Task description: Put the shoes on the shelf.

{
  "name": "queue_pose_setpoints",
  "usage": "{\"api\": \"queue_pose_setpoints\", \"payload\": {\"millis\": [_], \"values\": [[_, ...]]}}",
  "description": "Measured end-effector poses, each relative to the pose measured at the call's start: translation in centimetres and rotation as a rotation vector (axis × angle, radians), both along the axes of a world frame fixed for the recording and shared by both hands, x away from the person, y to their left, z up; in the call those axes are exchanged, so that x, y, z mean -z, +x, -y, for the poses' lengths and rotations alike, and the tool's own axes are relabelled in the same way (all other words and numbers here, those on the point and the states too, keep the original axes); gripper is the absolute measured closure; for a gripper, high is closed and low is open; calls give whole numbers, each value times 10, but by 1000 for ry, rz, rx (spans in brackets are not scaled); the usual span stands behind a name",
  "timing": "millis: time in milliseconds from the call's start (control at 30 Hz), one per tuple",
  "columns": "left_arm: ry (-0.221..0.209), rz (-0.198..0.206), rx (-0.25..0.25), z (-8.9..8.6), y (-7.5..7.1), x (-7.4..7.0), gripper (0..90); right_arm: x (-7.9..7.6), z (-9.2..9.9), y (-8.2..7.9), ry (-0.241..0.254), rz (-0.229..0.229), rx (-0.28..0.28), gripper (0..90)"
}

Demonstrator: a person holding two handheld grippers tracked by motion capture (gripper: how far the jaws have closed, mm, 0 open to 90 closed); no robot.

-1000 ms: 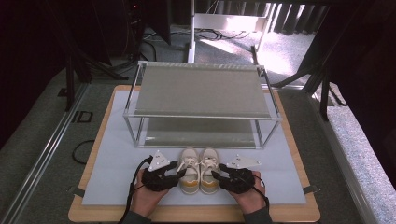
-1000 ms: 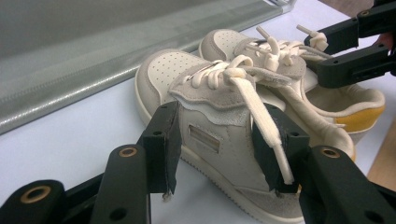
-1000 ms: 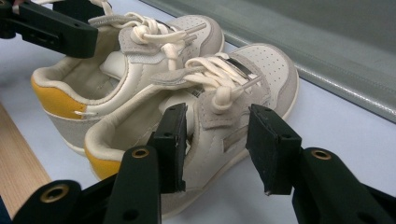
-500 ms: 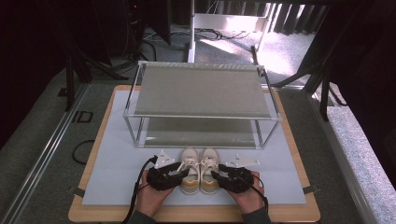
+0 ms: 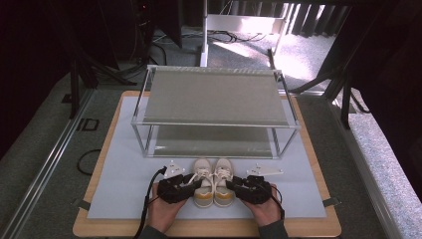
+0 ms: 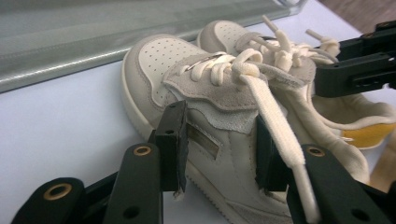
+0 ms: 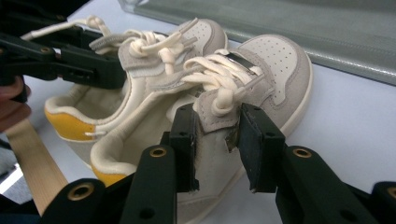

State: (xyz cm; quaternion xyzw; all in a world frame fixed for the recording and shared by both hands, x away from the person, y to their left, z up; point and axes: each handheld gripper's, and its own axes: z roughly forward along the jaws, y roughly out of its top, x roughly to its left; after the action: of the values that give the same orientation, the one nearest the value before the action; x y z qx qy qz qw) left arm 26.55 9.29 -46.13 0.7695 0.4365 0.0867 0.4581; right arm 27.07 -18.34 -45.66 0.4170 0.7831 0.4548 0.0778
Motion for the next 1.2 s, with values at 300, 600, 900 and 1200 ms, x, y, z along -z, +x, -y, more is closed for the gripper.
{"api": "queue_pose_setpoints", "payload": {"millis": [300, 600, 900, 1200], "values": [[-68, -3, -22, -2, -2, 0, 605, 2, 4, -2, 62, -1, 21, 709], [-89, 19, -24, -3, -2, -8, 605, -4, 6, -4, 85, 23, 25, 709], [-91, 31, -26, 2, 5, -15, 604, -10, 10, 2, 88, 35, 29, 709], [-110, 47, -27, 5, 17, -17, 604, -14, 15, 11, 100, 53, 46, 709]]}}
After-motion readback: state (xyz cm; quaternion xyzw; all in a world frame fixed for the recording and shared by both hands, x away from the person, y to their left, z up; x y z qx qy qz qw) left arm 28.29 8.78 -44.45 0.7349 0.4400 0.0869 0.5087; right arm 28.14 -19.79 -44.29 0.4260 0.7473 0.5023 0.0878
